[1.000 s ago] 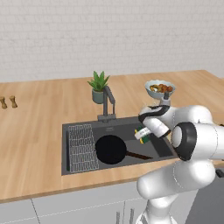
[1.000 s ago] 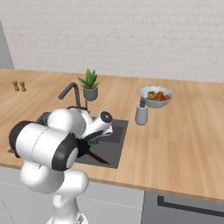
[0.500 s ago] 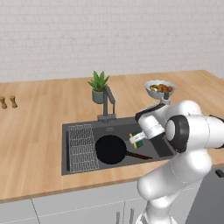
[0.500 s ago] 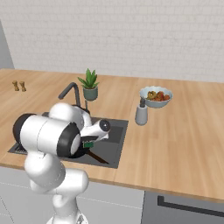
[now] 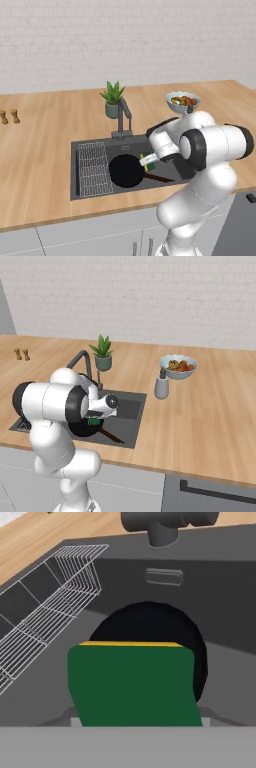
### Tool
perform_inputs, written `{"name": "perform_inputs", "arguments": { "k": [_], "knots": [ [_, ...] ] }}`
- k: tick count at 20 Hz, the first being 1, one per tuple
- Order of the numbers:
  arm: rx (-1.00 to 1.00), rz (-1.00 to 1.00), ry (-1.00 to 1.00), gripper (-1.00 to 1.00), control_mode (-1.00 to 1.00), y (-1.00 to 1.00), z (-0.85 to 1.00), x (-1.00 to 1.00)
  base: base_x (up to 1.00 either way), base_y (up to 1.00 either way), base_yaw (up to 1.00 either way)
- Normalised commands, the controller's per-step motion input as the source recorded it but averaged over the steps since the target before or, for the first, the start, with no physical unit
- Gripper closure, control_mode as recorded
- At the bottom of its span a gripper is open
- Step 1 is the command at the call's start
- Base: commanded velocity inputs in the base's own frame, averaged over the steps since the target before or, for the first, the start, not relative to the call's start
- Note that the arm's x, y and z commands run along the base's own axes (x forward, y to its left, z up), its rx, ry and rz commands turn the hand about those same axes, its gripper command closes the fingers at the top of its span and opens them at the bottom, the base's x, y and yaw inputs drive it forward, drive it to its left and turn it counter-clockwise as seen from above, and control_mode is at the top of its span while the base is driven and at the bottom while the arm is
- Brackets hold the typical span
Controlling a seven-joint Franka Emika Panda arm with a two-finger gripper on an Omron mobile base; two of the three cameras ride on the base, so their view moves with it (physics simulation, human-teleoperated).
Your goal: Pick the pan and sponge and place them into the sink. Then turn on the water.
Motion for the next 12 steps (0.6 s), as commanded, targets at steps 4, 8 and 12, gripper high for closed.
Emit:
{"name": "perform_inputs", "arguments": {
  "k": [4,8,12],
  "knots": [
    [0.03,0.0,-0.02,1.0,-1.0,0.0,-0.56,0.21,0.0,0.0,0.0],
    [0.04,0.0,-0.03,1.0,-1.0,0.0,-0.51,0.19,0.0,0.0,0.0],
    [0.03,-0.01,-0.03,1.0,-1.0,0.0,-0.39,0.09,0.0,0.0,0.0]
  ]
}}
